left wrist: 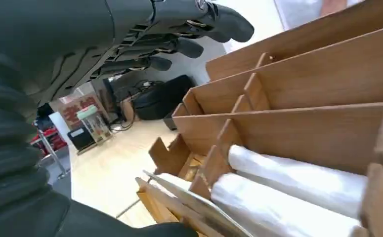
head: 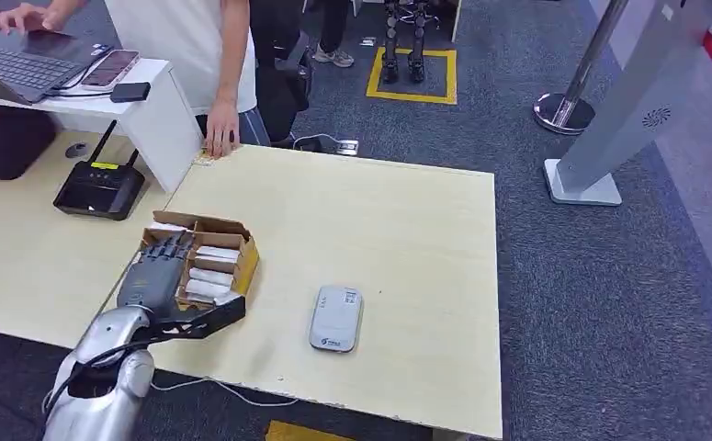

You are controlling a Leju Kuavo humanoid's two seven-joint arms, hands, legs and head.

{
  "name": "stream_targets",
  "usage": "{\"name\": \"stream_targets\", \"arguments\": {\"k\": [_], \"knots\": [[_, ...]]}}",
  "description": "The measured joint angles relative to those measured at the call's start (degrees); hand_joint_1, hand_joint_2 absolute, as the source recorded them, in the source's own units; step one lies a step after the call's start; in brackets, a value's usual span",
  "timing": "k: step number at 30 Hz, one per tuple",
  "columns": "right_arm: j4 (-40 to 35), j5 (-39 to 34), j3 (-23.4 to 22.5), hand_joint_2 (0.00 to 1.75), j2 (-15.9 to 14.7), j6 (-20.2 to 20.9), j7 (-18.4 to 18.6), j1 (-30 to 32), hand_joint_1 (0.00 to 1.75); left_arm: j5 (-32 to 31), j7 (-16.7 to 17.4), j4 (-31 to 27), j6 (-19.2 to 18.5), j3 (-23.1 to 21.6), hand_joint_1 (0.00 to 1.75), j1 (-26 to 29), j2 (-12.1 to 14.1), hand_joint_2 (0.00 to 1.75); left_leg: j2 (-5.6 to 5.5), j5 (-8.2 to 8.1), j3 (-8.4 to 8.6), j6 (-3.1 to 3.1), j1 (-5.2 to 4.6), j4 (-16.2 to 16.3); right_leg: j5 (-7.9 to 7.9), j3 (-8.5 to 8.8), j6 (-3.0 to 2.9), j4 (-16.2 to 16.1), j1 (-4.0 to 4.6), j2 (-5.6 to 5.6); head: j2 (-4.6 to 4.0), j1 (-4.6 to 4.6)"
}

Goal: Pass the card to the sensor for recognition and then transmit it.

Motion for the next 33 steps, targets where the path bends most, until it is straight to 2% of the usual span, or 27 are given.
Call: {"name": "stream_targets", "arguments": {"k": [13, 22, 33], "knots": [[0.0, -0.9, 0.0, 0.00, 0.0, -0.4, 0.0, 0.0, 0.00, 1.9, 0.5, 0.0, -1.8, -3.6, 0.00, 1.3, -0.1, 1.75, 0.00, 0.00, -0.01, 0.00, 0.00, 0.0, 0.00, 0.00, 0.00, 0.0, 0.00, 0.00, 0.00, -0.02], [0.0, -1.3, 0.0, 0.00, 0.0, -0.5, 0.0, 0.0, 0.00, 3.6, 1.6, -1.5, -2.5, -5.5, 0.00, 3.6, 0.8, 1.75, -0.01, 0.00, -0.01, 0.00, 0.00, 0.0, 0.00, 0.00, 0.00, 0.0, 0.00, -0.01, 0.00, -0.02], [0.0, -1.3, 0.0, 0.00, 0.0, -0.5, 0.1, 0.0, 0.00, 4.0, 2.3, -2.0, -2.5, -5.9, 0.00, 4.1, 1.4, 1.75, 0.00, 0.01, 0.00, 0.02, 0.00, 0.0, 0.00, 0.01, 0.00, 0.0, 0.00, -0.01, 0.00, -0.02]]}}
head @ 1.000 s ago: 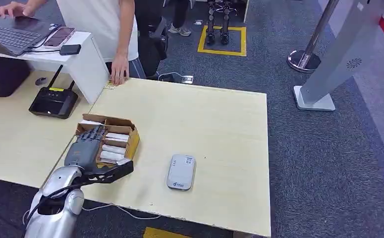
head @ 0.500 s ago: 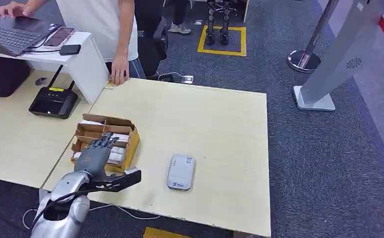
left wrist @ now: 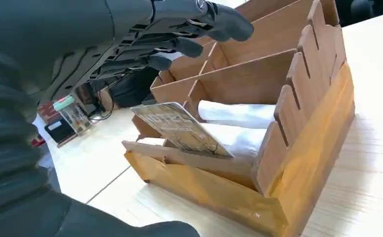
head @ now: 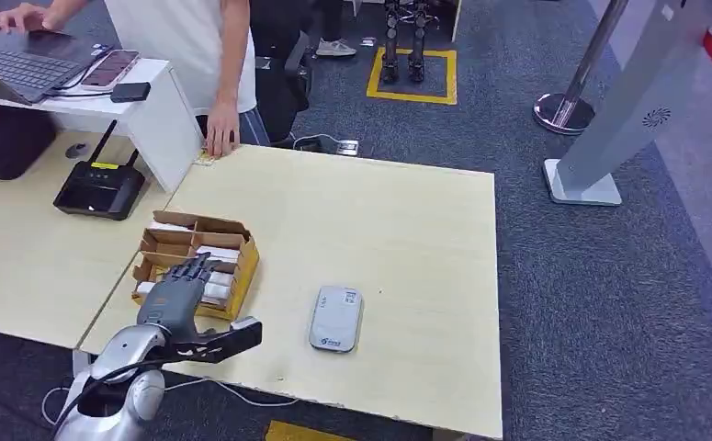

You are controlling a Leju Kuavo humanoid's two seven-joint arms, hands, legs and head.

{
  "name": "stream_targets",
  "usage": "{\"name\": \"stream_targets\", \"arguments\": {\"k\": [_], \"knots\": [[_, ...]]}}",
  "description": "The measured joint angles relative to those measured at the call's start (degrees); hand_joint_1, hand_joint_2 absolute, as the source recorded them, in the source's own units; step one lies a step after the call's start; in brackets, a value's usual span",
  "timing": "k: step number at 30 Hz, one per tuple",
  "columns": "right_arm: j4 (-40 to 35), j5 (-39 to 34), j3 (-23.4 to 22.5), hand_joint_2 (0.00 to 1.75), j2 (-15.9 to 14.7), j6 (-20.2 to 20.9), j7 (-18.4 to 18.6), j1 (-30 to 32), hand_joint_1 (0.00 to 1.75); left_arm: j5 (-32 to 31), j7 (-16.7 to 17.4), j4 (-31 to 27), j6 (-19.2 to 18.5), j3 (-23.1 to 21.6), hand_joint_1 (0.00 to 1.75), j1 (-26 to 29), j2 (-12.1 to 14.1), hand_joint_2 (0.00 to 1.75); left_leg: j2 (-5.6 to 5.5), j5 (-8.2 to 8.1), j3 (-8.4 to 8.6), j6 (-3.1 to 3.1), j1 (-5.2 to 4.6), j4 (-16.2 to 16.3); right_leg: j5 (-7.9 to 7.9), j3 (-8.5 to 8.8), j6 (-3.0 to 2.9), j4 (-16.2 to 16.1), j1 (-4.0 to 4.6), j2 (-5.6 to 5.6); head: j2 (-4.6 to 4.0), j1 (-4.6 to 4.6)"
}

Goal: Pass the card to the sensor for recognition and then transmit it.

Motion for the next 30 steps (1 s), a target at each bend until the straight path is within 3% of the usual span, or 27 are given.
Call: {"name": "stream_targets", "arguments": {"k": [30], "knots": [[0.0, 0.4, 0.0, 0.00, 0.0, -0.6, 1.1, 0.0, 0.00, -1.2, 2.0, -0.9, -1.6, -0.1, 0.00, 0.0, 1.8, 1.75, 0.00, 0.00, -0.01, 0.00, 0.00, 0.0, 0.00, 0.01, 0.00, 0.0, 0.00, 0.00, 0.00, 0.00]]}}
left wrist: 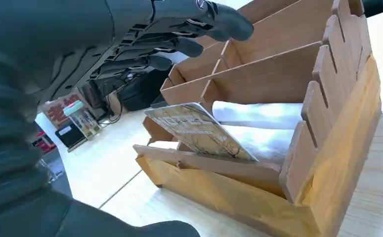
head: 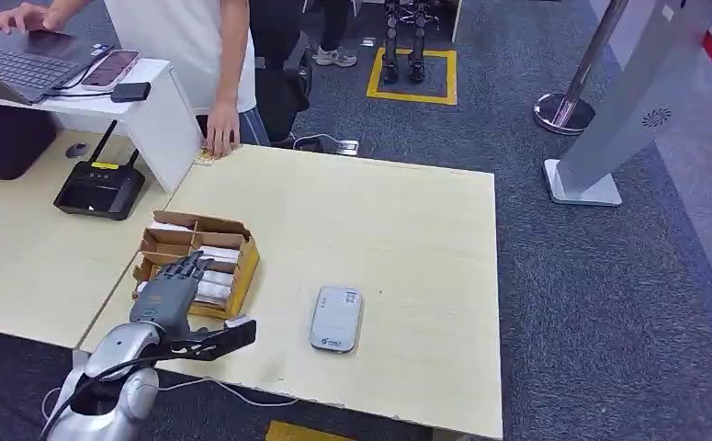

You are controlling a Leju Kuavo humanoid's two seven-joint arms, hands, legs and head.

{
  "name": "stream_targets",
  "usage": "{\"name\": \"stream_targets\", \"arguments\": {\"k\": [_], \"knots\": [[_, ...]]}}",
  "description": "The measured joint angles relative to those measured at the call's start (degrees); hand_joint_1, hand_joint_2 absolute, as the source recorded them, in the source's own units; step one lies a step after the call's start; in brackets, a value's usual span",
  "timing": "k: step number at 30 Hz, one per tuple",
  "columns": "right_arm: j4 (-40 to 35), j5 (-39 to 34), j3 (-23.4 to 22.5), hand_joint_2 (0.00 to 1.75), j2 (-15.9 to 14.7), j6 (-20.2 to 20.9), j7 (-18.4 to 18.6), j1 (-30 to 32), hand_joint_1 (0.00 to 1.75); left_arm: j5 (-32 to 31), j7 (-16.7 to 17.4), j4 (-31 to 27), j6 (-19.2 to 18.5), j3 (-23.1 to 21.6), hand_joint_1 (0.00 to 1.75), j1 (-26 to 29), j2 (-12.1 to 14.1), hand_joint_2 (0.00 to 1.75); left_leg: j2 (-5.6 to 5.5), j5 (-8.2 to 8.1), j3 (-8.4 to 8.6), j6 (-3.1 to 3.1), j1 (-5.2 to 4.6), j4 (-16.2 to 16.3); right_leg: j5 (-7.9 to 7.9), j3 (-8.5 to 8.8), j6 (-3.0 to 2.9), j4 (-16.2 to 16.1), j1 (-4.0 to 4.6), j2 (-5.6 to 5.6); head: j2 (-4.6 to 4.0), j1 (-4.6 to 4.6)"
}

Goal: Pass the card to the sensor for recognition and then transmit it.

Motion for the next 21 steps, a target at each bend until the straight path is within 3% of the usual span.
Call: {"name": "stream_targets", "arguments": {"k": [21], "knots": [[0.0, 0.2, 0.0, 0.00, -0.3, -0.1, 0.0, 0.0, 0.00, -1.3, 1.0, -0.1, -1.5, 1.8, 0.00, 0.1, 1.4, 1.75, 0.00, 0.00, 0.00, 0.00, 0.01, 0.0, 0.00, 0.00, 0.00, 0.0, 0.00, 0.00, 0.00, 0.00]]}}
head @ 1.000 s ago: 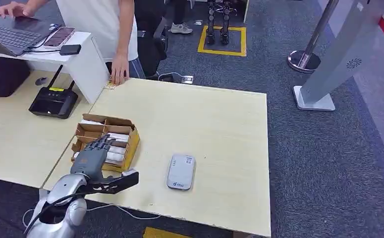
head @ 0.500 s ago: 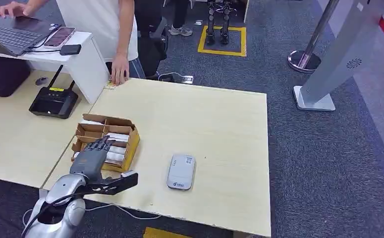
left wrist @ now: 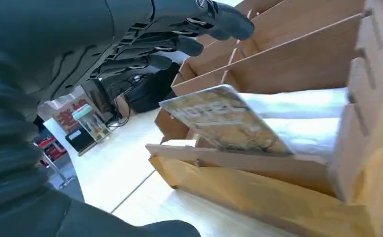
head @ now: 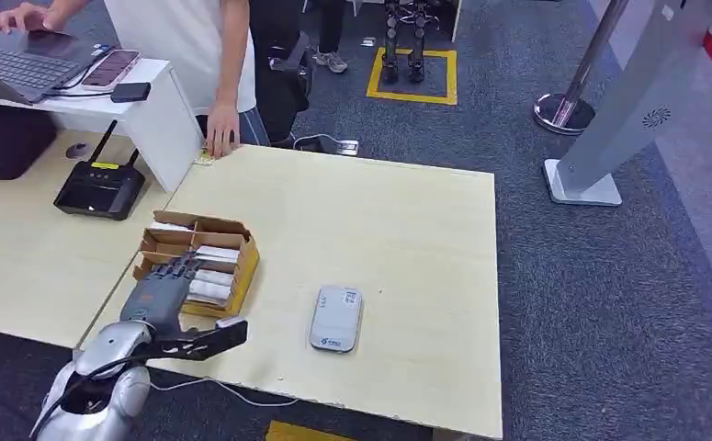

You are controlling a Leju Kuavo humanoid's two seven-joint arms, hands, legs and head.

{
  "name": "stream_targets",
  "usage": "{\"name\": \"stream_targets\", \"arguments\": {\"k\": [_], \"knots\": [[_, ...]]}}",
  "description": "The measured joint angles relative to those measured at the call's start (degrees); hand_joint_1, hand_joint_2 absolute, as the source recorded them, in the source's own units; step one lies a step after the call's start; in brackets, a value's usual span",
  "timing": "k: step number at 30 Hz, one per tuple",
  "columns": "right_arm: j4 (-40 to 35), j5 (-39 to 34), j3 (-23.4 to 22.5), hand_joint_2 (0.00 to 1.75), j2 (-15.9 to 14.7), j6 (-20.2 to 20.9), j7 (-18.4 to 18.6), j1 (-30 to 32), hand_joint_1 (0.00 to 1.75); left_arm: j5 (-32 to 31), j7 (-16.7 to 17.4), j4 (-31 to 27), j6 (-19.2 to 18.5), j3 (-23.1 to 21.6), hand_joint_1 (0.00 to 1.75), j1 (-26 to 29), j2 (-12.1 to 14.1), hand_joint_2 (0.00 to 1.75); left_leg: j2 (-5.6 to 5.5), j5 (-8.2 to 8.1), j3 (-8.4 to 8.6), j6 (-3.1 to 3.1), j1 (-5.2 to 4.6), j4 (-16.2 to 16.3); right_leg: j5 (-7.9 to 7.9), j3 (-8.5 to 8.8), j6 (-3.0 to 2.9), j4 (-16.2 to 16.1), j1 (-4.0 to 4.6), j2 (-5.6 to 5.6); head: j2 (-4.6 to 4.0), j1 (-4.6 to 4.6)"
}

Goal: Pass the card to the sensor for recognition and then transmit it.

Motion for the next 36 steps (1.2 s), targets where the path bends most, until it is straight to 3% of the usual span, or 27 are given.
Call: {"name": "stream_targets", "arguments": {"k": [15, 16, 17, 20, 21, 22, 24, 36], "knots": [[-0.2, 0.4, 0.4, 0.00, 0.0, 0.0, 0.1, 0.0, 0.00, -1.0, -0.7, 0.0, -0.6, 2.0, 0.00, -0.5, 0.0, 1.75, 0.00, 0.00, 0.01, 0.00, 0.00, 0.0, 0.00, -0.01, 0.00, 0.0, 0.00, 0.00, 0.00, 0.00], [-0.2, 0.4, 0.4, 0.00, 0.0, 0.0, 0.1, 0.0, 0.00, -1.0, -1.1, 0.0, -0.5, 2.0, 0.21, -0.6, 0.0, 1.75, 0.00, 0.00, 0.01, 0.00, 0.00, 0.0, 0.00, -0.01, 0.00, 0.0, 0.00, 0.00, 0.00, 0.00], [-0.2, 0.4, 0.4, 0.00, 0.0, 0.0, 0.1, 0.0, 0.00, -1.0, -1.1, 0.0, -0.5, 2.0, 1.75, -0.7, 0.0, 1.75, 0.00, 0.00, 0.01, 0.00, 0.00, 0.0, 0.00, -0.01, 0.00, 0.0, 0.00, 0.00, 0.00, 0.00], [-0.2, 0.4, 0.5, 0.00, 0.0, 0.0, 0.1, 0.0, 0.00, -0.9, -1.3, 0.0, 0.2, 2.0, 1.75, -0.9, -0.2, 1.75, 0.00, 0.00, 0.01, 0.00, 0.00, 0.0, 0.00, -0.01, 0.00, 0.0, 0.00, 0.00, 0.00, 0.00], [-0.2, 0.4, 0.5, 0.00, 0.0, 0.0, 0.1, 0.0, 0.00, -0.8, -1.4, 0.0, 0.5, 2.0, 1.41, -1.0, -0.3, 1.75, 0.00, 0.00, 0.01, 0.00, 0.00, 0.0, 0.00, -0.01, 0.00, 0.0, 0.00, 0.00, 0.00, 0.00], [-0.2, 0.4, 0.5, 0.00, 0.0, 0.0, 0.1, 0.0, 0.00, -0.7, -1.7, 0.0, 0.7, 2.0, 0.12, -1.1, -0.4, 1.75, 0.00, 0.00, 0.01, 0.00, 0.00, 0.0, 0.00, -0.01, 0.00, 0.0, 0.00, 0.00, 0.00, 0.00], [-0.2, 0.4, 0.5, 0.00, 0.0, 0.1, 0.1, 0.0, 0.00, -0.7, -2.0, 0.1, 0.9, 2.0, 0.00, -1.3, -0.7, 1.75, 0.00, 0.00, 0.01, 0.00, 0.00, 0.0, 0.00, -0.01, 0.00, 0.0, 0.00, 0.00, 0.00, 0.00], [-0.2, 0.4, 0.5, 0.00, 0.0, 0.1, 0.0, 0.0, 0.00, -0.5, -2.3, 0.3, 1.7, 1.9, 0.00, -2.2, -2.0, 1.75, 0.01, 0.00, 0.01, 0.00, 0.00, 0.0, 0.00, -0.02, 0.00, 0.0, 0.00, 0.01, 0.00, 0.00]]}}
